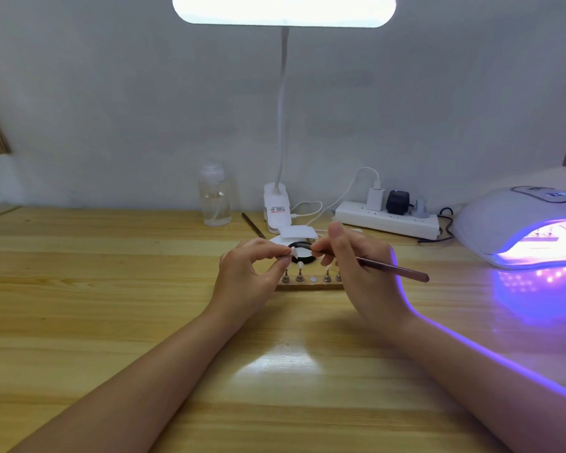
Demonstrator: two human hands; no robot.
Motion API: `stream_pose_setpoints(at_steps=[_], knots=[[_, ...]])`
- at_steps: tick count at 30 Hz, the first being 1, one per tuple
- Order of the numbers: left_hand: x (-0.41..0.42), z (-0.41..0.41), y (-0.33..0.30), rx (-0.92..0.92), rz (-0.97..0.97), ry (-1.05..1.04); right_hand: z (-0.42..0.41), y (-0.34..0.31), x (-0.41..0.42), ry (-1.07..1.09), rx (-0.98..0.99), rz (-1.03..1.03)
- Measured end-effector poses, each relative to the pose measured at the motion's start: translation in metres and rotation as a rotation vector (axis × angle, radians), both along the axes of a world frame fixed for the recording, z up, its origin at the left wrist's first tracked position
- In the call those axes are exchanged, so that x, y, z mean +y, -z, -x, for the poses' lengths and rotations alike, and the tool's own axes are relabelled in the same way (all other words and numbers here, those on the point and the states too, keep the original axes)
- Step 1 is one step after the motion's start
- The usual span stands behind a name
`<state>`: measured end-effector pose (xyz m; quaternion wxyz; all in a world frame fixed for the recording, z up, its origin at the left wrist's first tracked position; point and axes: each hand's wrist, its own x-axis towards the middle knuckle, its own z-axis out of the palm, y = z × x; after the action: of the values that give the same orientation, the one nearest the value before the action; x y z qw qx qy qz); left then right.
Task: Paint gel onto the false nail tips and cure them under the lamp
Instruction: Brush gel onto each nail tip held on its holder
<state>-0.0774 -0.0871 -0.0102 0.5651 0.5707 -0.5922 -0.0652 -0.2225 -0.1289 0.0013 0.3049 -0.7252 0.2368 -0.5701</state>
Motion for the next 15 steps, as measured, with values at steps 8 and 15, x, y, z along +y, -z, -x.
stream_pose_setpoints(at_steps=[8, 15], knots=[[-0.0003, -0.0007, -0.0002, -0.019, 0.026, -0.002, 0.0005, -0.0014, -0.0010, -0.018, -0.048, -0.065], [-0.0017, -0.0028, 0.0011, -0.022, 0.037, -0.015, -0.0011, -0.0020, -0.0001, -0.064, -0.074, -0.117]])
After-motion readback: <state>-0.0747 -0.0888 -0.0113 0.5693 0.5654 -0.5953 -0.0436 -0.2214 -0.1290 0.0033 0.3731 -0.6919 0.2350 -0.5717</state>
